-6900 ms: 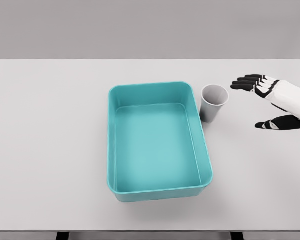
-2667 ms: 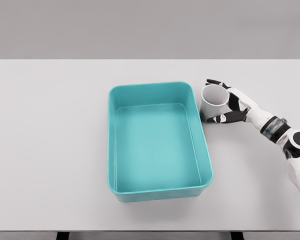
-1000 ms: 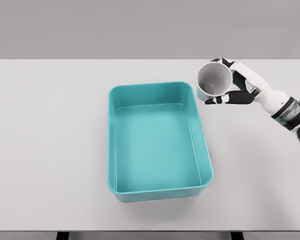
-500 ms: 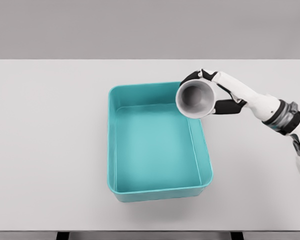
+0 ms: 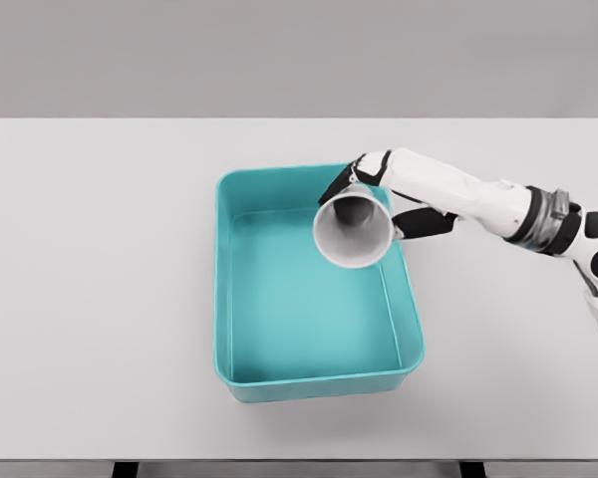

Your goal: Put the paper cup into the basket with your right arm

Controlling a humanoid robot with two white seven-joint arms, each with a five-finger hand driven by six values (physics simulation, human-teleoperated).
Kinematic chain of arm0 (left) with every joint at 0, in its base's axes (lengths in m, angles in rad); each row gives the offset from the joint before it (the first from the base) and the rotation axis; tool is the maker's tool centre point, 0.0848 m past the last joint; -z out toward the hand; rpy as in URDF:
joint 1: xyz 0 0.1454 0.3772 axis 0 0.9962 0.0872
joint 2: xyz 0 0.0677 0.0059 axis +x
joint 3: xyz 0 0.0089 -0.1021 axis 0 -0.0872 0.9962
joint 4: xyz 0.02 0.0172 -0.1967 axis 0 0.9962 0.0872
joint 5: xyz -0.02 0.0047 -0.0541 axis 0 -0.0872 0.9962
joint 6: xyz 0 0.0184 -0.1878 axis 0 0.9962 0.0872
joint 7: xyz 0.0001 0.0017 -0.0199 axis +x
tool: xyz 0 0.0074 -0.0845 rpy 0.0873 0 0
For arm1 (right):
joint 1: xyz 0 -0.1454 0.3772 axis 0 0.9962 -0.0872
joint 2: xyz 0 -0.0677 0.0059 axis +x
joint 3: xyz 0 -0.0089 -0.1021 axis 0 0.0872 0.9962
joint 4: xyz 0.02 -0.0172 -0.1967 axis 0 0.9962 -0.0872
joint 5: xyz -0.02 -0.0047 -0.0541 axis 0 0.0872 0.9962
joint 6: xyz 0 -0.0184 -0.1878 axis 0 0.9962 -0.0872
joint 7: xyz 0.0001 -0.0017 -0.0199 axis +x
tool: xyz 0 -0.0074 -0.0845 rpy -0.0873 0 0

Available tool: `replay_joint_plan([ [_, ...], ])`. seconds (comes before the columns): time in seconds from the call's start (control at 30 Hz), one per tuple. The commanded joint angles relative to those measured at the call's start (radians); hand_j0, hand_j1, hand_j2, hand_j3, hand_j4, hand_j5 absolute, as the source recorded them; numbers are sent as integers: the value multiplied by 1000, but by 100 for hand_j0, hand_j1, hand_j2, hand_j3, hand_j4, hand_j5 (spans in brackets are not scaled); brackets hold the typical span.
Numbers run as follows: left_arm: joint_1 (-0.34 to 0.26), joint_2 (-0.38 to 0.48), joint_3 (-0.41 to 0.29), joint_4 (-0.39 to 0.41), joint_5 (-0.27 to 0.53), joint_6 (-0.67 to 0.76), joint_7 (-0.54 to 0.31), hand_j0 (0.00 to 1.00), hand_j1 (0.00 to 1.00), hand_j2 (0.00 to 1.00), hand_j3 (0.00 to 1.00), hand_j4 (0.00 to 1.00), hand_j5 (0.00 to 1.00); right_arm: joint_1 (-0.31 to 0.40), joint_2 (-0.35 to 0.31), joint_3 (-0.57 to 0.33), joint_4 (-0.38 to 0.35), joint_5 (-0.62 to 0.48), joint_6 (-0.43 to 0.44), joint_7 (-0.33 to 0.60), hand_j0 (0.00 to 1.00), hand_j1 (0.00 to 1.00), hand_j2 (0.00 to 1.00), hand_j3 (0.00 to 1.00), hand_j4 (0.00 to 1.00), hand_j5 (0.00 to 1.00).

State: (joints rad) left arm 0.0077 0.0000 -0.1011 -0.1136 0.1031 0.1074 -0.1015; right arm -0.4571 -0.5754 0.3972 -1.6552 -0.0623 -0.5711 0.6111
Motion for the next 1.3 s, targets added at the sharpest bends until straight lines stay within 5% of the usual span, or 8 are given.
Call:
replay_joint_plan([
  [0.0, 0, 0, 0, 0, 0, 0, 0, 100, 100, 100, 100, 100, 100, 0, -6, 43, -5, 1, 5, 0, 54, 54, 54, 54, 54, 54],
  [0.33, 0, 0, 0, 0, 0, 0, -1, 100, 100, 100, 100, 100, 100, -20, -4, 97, 8, 79, 16, 0, 55, 55, 55, 55, 55, 55],
  [0.4, 0, 0, 0, 0, 0, 0, 0, 100, 100, 100, 100, 100, 100, -20, -3, 98, 12, 84, 39, 0, 65, 65, 65, 65, 65, 65],
  [0.47, 0, 0, 0, 0, 0, 0, 0, 100, 100, 100, 100, 100, 100, -20, 3, 98, 11, 84, 62, 0, 92, 92, 92, 92, 92, 92],
  [0.83, 0, 0, 0, 0, 0, 0, -1, 100, 100, 100, 100, 100, 100, -20, -9, 81, 0, 82, 65, 0, 98, 98, 98, 98, 98, 98],
  [0.93, 0, 0, 0, 0, 0, 0, 0, 100, 100, 100, 100, 100, 100, 0, -7, -38, -5, 46, 83, 0, 98, 98, 98, 98, 98, 98],
  [1.03, 0, 0, 0, 0, 1, 0, -1, 100, 100, 100, 100, 100, 100, 20, -34, -122, -3, -117, 166, 0, 99, 99, 99, 99, 99, 99],
  [1.27, 0, 0, 0, 0, 1, 0, 0, 100, 100, 100, 100, 100, 100, 109, -152, -196, -6, -280, 255, 0, 100, 100, 100, 100, 100, 100],
])
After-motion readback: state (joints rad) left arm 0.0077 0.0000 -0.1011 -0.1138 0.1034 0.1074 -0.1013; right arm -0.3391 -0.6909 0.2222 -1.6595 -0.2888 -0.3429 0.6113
